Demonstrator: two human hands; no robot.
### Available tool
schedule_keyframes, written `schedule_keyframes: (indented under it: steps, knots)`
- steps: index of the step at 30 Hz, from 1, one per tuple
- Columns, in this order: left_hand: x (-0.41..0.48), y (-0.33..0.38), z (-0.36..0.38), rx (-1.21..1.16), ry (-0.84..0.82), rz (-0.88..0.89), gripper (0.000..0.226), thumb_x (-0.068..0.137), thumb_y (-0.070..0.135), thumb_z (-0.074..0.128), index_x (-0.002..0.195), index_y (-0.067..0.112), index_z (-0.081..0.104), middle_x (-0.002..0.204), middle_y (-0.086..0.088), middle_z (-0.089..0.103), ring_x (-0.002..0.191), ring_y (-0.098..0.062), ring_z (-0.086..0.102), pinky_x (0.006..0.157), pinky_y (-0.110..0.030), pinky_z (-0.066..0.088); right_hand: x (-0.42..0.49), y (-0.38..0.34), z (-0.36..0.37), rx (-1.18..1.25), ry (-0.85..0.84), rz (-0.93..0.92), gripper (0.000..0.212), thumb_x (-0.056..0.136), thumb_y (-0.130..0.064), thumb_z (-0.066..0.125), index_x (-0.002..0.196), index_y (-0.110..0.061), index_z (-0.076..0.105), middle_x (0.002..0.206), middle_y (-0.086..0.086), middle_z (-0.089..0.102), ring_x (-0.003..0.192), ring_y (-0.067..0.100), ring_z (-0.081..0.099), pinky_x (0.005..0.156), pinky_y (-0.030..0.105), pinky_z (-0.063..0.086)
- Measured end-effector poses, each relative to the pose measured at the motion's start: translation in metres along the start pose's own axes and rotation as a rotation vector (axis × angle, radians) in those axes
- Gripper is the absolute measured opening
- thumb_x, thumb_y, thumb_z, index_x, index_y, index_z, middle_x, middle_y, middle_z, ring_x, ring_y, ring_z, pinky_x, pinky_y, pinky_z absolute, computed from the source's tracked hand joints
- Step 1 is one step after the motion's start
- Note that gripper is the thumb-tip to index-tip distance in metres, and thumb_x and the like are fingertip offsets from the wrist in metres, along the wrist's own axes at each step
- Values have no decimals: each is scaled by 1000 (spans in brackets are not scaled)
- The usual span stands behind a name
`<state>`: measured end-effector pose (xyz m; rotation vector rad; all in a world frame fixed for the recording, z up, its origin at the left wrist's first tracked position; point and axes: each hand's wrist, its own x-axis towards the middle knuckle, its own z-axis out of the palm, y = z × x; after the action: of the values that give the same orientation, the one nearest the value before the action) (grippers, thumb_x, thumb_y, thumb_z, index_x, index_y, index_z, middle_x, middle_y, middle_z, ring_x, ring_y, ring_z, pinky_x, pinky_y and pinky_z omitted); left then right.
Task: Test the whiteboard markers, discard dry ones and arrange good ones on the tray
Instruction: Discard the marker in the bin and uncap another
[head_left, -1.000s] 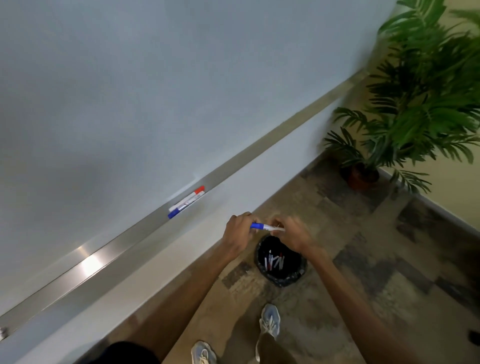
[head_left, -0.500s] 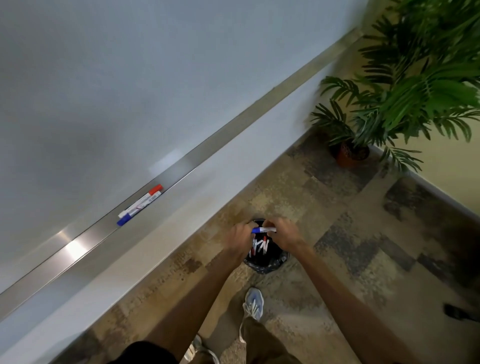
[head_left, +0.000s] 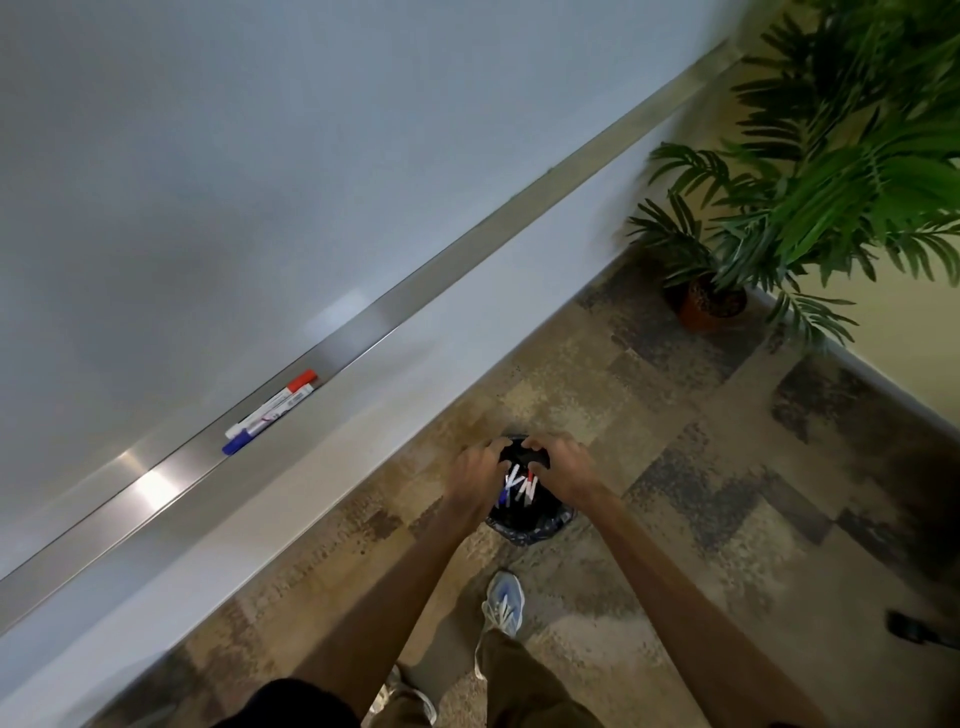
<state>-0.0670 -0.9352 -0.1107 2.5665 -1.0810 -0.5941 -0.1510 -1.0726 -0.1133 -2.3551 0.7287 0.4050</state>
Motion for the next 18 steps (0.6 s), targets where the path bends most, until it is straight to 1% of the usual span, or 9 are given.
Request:
schedule_keyframes:
  steps: [3, 6, 9, 11, 14, 16, 18]
  knots:
    - [0, 2, -4, -58, 56, -18, 25, 101, 26, 46, 122, 26, 59, 112, 0, 69, 97, -24, 65, 92, -35, 42, 1, -10, 0, 7, 16, -13, 31, 91, -23, 65, 122, -22, 64, 118, 2, 69, 109, 25, 64, 95, 38, 50]
    - [-6, -2, -14, -84, 118, -24, 26, 101, 24, 45, 122, 26, 61, 116, -2, 69, 99, -25, 65, 90, -35, 44, 1, -22, -1, 0, 21, -39, 29, 93, -22, 61, 122, -18, 64, 117, 3, 69, 108, 26, 64, 92, 37, 51]
    - [-16, -11, -28, -141, 227, -58, 25, 101, 21, 47, 115, 24, 67, 117, -3, 68, 99, -26, 65, 87, -37, 46, 0, -41, -1, 13, 47, -98, 24, 93, -17, 60, 117, -15, 64, 114, 5, 69, 104, 26, 64, 86, 34, 50]
    - [-25, -24, -37, -151, 282, -87, 21, 100, 22, 48, 109, 25, 66, 112, 0, 69, 99, -24, 64, 87, -37, 44, 0, -61, -1, 24, 56, -129, 23, 93, -15, 59, 115, -13, 65, 114, 6, 69, 103, 26, 65, 84, 32, 50]
    - [-41, -46, -54, -209, 362, -124, 17, 98, 18, 49, 100, 23, 65, 103, 2, 69, 93, -22, 62, 82, -38, 45, -1, -95, 1, 57, 83, -146, 24, 92, -14, 59, 115, -13, 65, 112, 3, 69, 101, 22, 65, 83, 28, 47]
    - [-51, -59, -67, -256, 416, -174, 17, 97, 15, 50, 100, 20, 65, 103, 2, 69, 91, -21, 62, 83, -39, 48, -2, -119, 5, 82, 87, -169, 23, 92, -12, 60, 114, -14, 66, 109, 2, 70, 98, 19, 65, 82, 25, 46]
    - [-64, -75, -81, -280, 470, -211, 16, 98, 16, 50, 102, 19, 65, 106, 1, 69, 93, -20, 62, 86, -38, 48, -3, -146, 11, 109, 88, -213, 22, 93, -14, 61, 114, -16, 67, 109, -1, 70, 95, 16, 66, 85, 27, 49]
